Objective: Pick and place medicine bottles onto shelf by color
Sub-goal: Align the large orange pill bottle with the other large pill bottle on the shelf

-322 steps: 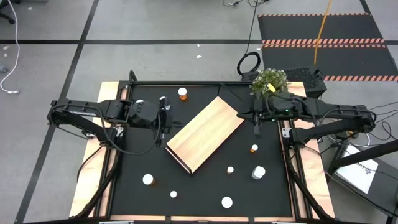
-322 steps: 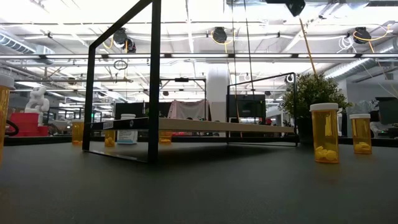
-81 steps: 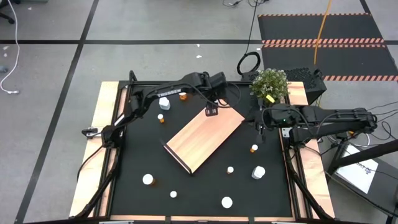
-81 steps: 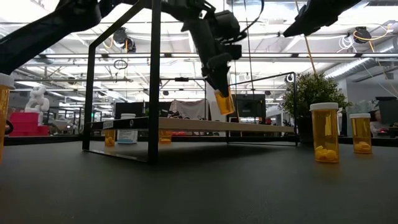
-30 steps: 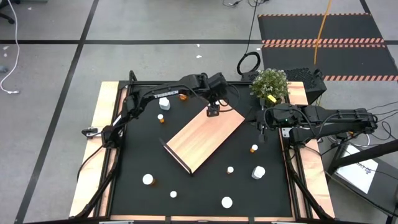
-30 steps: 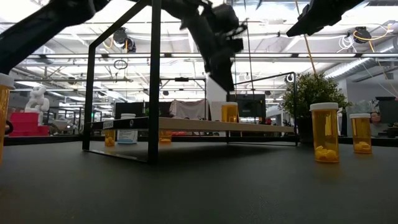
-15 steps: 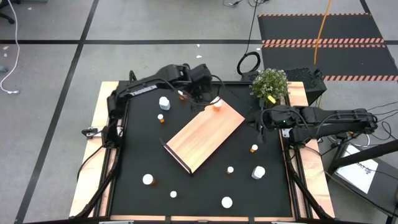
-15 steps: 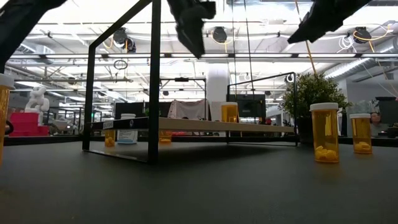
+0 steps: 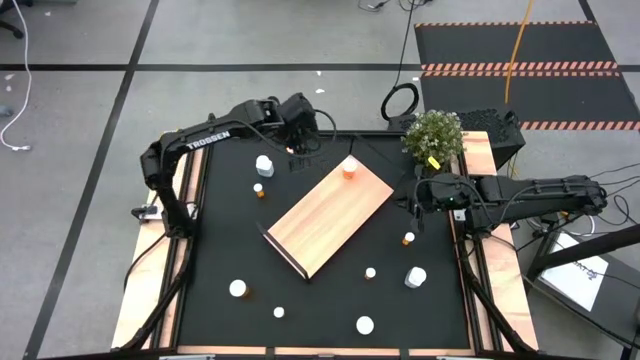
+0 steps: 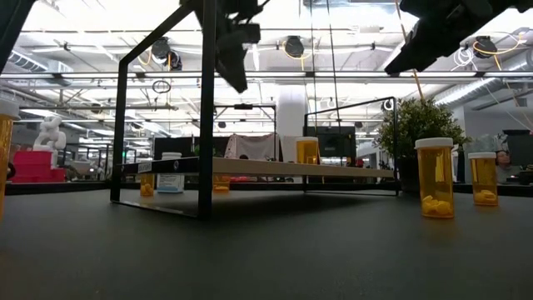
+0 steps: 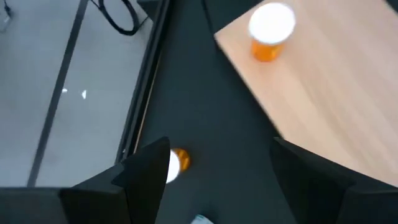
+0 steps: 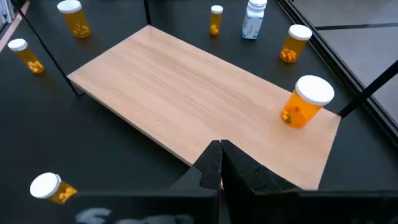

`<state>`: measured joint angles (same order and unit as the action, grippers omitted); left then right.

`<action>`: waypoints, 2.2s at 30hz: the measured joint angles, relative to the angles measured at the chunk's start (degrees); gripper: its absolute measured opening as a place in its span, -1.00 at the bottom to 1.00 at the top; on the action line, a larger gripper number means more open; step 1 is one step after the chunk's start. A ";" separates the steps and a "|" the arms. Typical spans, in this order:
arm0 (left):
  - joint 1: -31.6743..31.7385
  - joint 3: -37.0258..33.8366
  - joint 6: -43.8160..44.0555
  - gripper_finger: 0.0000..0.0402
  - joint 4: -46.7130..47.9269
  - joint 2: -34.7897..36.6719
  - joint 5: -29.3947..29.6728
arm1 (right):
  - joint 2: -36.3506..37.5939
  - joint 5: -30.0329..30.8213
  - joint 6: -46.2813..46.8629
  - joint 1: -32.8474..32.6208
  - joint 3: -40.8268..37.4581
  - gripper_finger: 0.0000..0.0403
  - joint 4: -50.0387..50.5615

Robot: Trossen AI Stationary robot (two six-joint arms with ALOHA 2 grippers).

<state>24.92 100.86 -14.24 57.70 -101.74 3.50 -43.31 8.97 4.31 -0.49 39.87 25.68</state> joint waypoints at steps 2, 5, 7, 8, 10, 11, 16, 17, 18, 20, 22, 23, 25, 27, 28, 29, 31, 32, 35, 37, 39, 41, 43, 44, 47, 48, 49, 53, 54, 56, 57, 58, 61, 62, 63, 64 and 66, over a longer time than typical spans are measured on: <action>1.21 -3.69 -0.25 0.36 -1.26 1.10 -1.21 | 0.02 0.03 -0.33 0.00 -0.80 -1.00 -1.84; 2.63 -8.94 -1.42 0.36 -5.99 2.85 -2.04 | 0.02 1.58 -1.60 0.04 -2.46 -1.00 -5.70; 3.29 -12.32 -0.82 0.36 -8.07 3.88 -2.06 | 0.00 3.40 -3.92 0.09 -2.94 -1.00 -8.27; 3.63 -14.05 -0.43 0.36 -9.83 4.56 -2.05 | -0.04 4.60 -4.95 0.11 -2.94 -1.00 -9.06; 3.96 -17.53 0.13 0.36 -11.32 6.26 -2.00 | -0.44 7.31 -5.92 0.29 -2.94 -1.00 -11.34; 3.73 -19.17 0.88 0.36 -12.72 7.25 -2.01 | -0.55 7.98 -5.98 0.53 -2.94 -1.00 -12.29; 0.73 -26.81 2.57 0.36 -20.06 12.46 -2.06 | -2.09 3.89 -2.05 1.69 -1.96 -0.99 -13.15; 0.05 -27.85 2.33 0.36 -22.14 13.34 -2.06 | -2.83 2.56 -0.17 1.39 -1.52 -0.98 -12.52; -0.45 -28.91 2.11 0.36 -23.60 14.38 -2.12 | -3.73 1.33 1.61 0.81 -0.76 -0.95 -12.00; -1.11 -30.84 1.88 0.36 -25.08 16.28 -2.23 | -5.60 -0.23 5.57 -1.40 0.78 -0.89 -9.00; -1.57 -31.76 1.83 0.36 -27.94 17.10 -2.06 | -8.29 -0.49 9.18 -4.24 2.87 -0.81 -4.30; -1.62 -32.43 1.66 0.36 -28.36 17.68 -1.98 | -9.85 -0.57 11.32 -5.93 4.13 -0.76 -1.65; -1.70 -33.04 1.08 0.36 -28.89 18.15 -1.99 | -13.02 -0.59 15.88 -9.55 6.89 -0.67 2.88; -1.94 -33.31 1.15 0.36 -29.83 18.14 -2.03 | -16.33 -0.76 19.38 -13.56 9.69 -0.58 5.70; -2.02 -33.59 1.47 0.36 -29.01 18.12 -2.03 | -18.03 -0.78 21.16 -15.48 11.00 -0.53 7.25; -2.15 -33.72 1.87 0.36 -28.77 18.06 -2.03 | -19.64 -0.85 22.75 -17.30 12.26 -0.48 8.52; -2.73 -33.73 2.33 0.36 -28.73 18.02 -1.98 | -23.04 -0.86 25.60 -20.75 15.31 -0.40 10.26; -3.15 -33.73 2.38 0.36 -28.43 18.09 -1.99 | -24.55 -0.76 26.85 -22.33 16.93 -0.36 11.06; -4.92 -33.71 2.43 0.36 -27.65 18.06 -2.01 | -29.53 -0.72 29.64 -26.54 22.50 -0.27 13.40; -6.22 -33.71 2.43 0.36 -27.11 18.05 -2.01 | -33.21 -1.01 30.46 -28.96 26.60 -0.23 15.29; -7.40 -33.69 2.50 0.36 -26.58 18.06 -2.02 | -36.95 -1.61 31.06 -30.92 30.78 -0.20 17.57; -8.47 -33.69 2.78 0.36 -25.97 18.06 -2.01 | -40.79 -1.86 32.06 -32.67 34.88 -0.19 20.28; -9.48 -33.69 3.22 0.36 -25.87 18.06 -2.00 | -44.42 -3.35 32.73 -34.10 38.55 -0.19 22.29; -10.02 -33.69 3.52 0.36 -25.88 18.06 -1.99 | -46.11 -3.43 32.75 -34.82 40.32 -0.19 22.85; -11.29 -33.69 3.93 0.36 -25.83 18.06 -1.98 | -50.27 -5.46 32.79 -36.44 43.87 -0.19 22.86; -11.61 -33.69 3.94 0.36 -25.84 18.06 -1.98 | -51.46 -6.38 32.89 -36.78 44.72 -0.19 22.57; -11.82 -33.69 3.96 0.36 -25.82 18.06 -2.00 | -52.63 -7.12 33.14 -37.07 45.45 -0.19 22.20; -12.36 -33.69 4.43 0.36 -25.96 18.06 -1.92 | -56.54 -10.60 34.86 -37.64 46.80 -0.16 21.63; -12.47 -33.69 4.56 0.36 -26.10 18.06 -1.92 | -57.41 -11.07 35.10 -37.81 46.87 -0.14 20.91; -12.74 -33.69 4.97 0.36 -26.42 18.06 -1.88 | -58.94 -12.22 35.31 -37.89 46.87 -0.09 19.73; -12.85 -33.69 5.01 0.36 -26.57 18.06 -1.88 | -59.64 -12.28 35.22 -37.91 46.87 -0.05 18.90; -12.96 -33.69 5.02 0.36 -26.61 18.06 -1.89 | -60.17 -12.33 34.86 -37.91 46.87 -0.01 18.25; -13.06 -33.69 5.19 0.36 -26.65 18.06 -1.90 | -61.55 -12.02 33.23 -37.88 46.87 0.12 17.87; -13.06 -33.69 5.37 0.36 -26.71 18.06 -1.90 | -61.76 -11.82 32.83 -37.88 46.87 0.17 17.85; -13.06 -33.69 5.48 0.36 -26.82 18.06 -1.89 | -61.96 -11.56 32.33 -37.88 46.87 0.21 17.88; -13.06 -33.69 5.74 0.36 -26.87 18.06 -1.90 | -62.09 -10.96 31.77 -37.88 46.87 0.25 17.68; -13.06 -33.66 5.84 0.36 -26.87 18.06 -1.88 | -62.40 -10.47 30.20 -37.88 46.87 0.33 16.82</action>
<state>11.86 67.20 -8.40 30.83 -83.68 1.62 -105.71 -1.49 34.51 -38.37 86.74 42.50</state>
